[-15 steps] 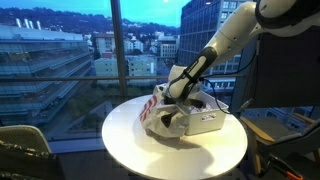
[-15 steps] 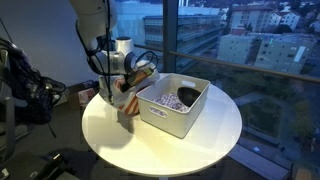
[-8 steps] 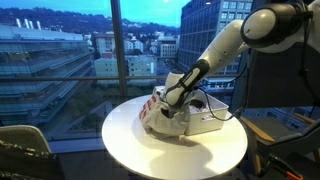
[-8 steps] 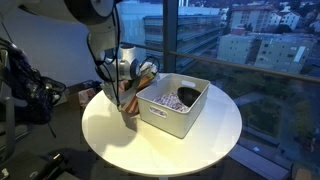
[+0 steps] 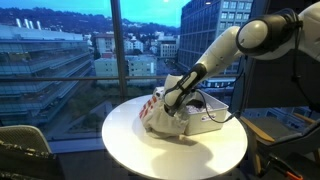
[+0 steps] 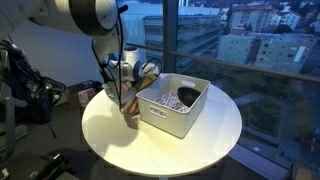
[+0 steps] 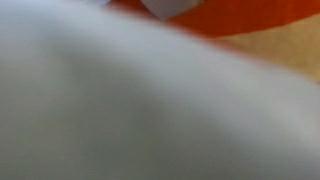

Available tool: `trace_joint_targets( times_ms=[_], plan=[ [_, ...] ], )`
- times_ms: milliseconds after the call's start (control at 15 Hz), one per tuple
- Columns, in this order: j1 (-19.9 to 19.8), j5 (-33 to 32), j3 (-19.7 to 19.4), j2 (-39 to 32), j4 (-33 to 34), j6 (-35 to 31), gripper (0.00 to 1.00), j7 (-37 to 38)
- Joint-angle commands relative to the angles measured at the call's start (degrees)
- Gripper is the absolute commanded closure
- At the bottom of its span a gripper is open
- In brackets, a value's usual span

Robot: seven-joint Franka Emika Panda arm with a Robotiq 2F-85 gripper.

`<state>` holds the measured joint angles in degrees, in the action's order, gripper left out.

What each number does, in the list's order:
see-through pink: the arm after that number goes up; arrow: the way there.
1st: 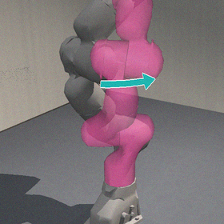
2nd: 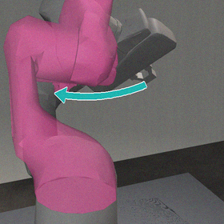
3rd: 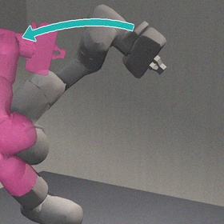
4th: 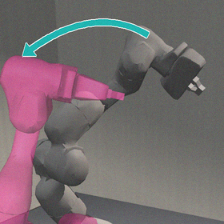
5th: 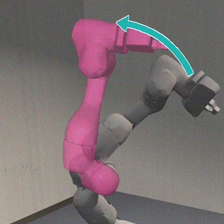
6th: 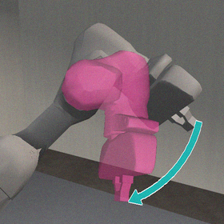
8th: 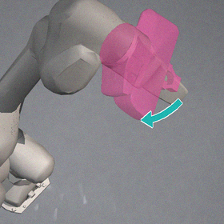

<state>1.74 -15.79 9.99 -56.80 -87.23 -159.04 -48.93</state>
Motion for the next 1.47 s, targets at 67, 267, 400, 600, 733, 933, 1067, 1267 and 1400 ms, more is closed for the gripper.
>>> trace_joint_targets(
  times_ms=[67,267,400,600,733,933,1067,1267,1400],
  plan=[
    [1.62,0.29,-1.23,1.37,1.5,5.84,0.71,3.12],
    [2.15,1.17,-0.98,3.97,1.24,13.72,0.94,5.46],
    [2.38,1.71,-0.4,5.91,1.19,19.52,0.98,6.3],
    [3.12,2.34,0.01,9.58,0.76,26.97,0.98,7.82],
    [3.3,2.64,0.24,12.15,0.11,30.87,0.96,8.4],
    [3.37,2.97,0.22,15.78,-0.93,35.45,0.96,9.27],
    [3.36,2.87,-0.08,18.16,-1.79,38.43,0.96,9.81],
    [2.24,4.44,0.82,22.33,-3.42,43.88,0.96,8.31],
    [1.58,6.57,1.43,25.14,-4.57,47.16,0.96,7.05]
  ],
)
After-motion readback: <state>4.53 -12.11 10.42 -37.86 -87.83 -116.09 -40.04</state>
